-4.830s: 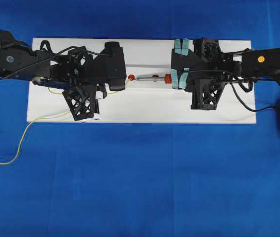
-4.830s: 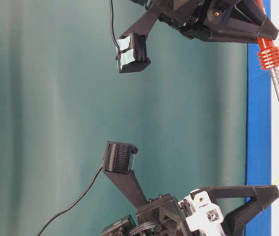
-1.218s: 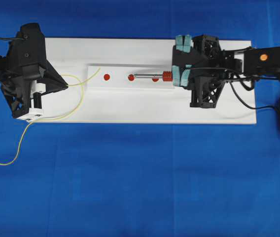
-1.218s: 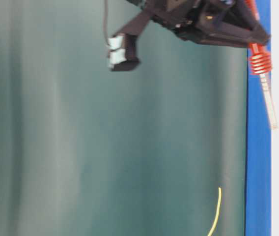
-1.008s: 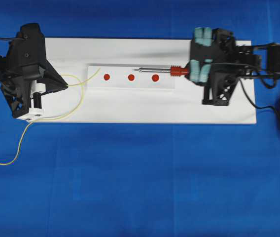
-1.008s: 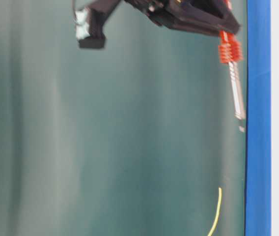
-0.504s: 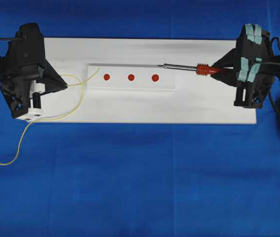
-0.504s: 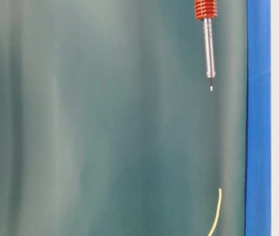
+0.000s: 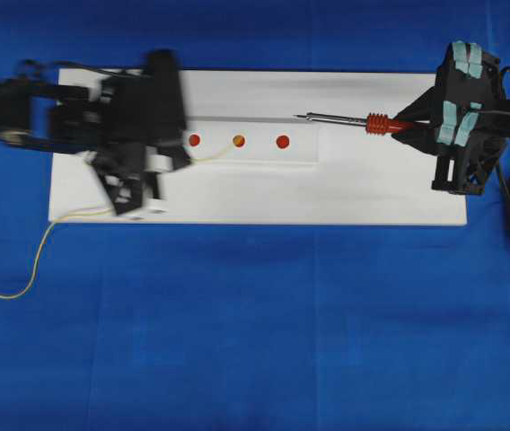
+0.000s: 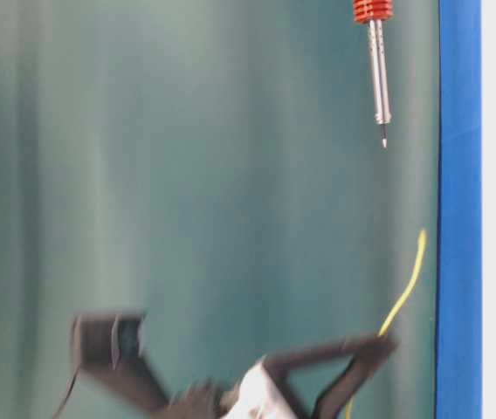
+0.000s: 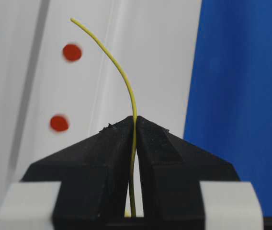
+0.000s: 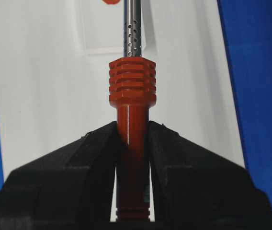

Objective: Touch the tip of the soldering iron to the tip of the solder at the mark.

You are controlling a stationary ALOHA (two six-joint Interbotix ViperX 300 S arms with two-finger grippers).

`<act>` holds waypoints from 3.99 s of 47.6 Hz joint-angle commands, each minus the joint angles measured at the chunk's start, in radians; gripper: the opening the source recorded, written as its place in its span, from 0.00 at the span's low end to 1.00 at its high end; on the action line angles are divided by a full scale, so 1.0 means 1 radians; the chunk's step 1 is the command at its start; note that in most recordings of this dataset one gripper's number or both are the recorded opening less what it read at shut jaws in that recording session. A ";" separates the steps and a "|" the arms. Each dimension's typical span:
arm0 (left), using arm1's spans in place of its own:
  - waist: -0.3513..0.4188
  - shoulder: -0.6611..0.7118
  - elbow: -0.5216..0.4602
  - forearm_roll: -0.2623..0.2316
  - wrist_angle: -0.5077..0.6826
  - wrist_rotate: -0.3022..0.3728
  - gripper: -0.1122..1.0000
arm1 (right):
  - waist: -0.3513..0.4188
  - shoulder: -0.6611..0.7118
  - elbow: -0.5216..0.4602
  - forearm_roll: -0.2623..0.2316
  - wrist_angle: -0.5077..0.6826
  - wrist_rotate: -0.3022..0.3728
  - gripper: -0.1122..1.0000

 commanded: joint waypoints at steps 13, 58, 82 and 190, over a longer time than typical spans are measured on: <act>-0.009 0.232 -0.222 0.000 0.066 0.002 0.12 | -0.003 -0.006 0.008 -0.002 -0.003 0.002 0.16; 0.025 0.275 -0.241 0.000 0.072 -0.002 0.12 | -0.003 0.021 0.037 0.002 -0.026 0.040 0.16; 0.025 0.273 -0.241 0.000 0.081 0.000 0.12 | 0.005 0.169 0.000 0.006 -0.069 0.040 0.16; 0.009 0.275 -0.242 0.000 0.081 0.003 0.12 | 0.006 0.275 -0.048 0.006 -0.094 0.041 0.16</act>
